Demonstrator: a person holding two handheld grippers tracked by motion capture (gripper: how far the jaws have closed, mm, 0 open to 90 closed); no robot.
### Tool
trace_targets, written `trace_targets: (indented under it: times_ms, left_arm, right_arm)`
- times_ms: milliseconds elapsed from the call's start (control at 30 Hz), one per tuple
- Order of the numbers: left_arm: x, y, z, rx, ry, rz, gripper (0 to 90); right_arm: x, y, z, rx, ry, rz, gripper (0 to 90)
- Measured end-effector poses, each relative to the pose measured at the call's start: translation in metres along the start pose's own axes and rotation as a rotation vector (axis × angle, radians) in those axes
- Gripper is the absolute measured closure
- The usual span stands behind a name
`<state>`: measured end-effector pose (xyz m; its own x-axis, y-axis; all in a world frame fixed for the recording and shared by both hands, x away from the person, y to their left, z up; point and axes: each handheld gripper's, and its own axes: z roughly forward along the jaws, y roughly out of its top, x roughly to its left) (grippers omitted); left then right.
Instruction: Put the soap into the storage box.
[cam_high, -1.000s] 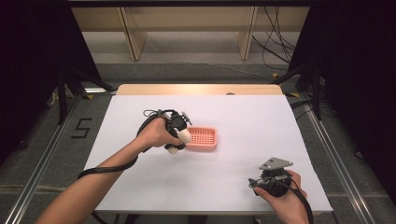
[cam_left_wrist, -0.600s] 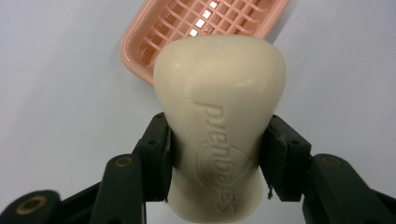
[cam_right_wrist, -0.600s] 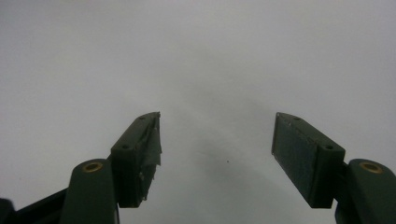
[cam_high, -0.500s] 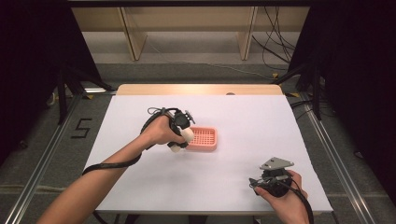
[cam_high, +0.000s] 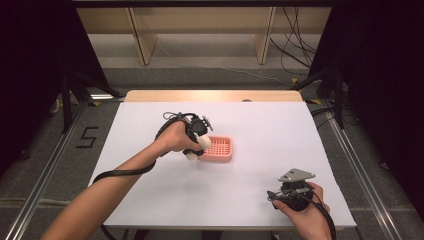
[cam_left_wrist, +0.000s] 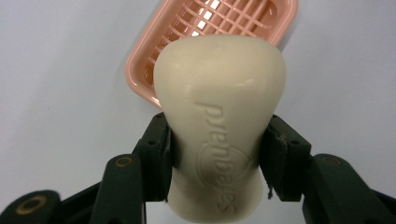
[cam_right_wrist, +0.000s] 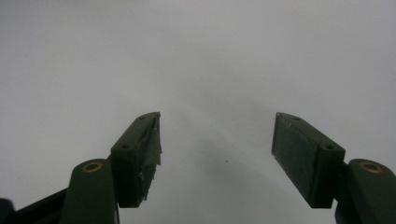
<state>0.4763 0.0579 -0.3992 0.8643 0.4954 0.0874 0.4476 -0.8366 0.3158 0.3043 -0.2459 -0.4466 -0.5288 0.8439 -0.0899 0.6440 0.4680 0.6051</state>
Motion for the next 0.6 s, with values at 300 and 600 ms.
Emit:
trace_targets:
  times_ms: [300, 600]
  left_arm:
    - [0.0038, 0.0045, 0.0021, 0.011, 0.004, 0.020, 49.3]
    - [0.0050, 0.0098, 0.0047, 0.006, 0.008, 0.028, 49.2]
  right_arm:
    - [-0.0006, -0.0003, 0.0004, 0.000, 0.000, -0.002, 33.5]
    - [-0.0010, -0.0005, 0.0003, -0.001, 0.000, 0.001, 33.5]
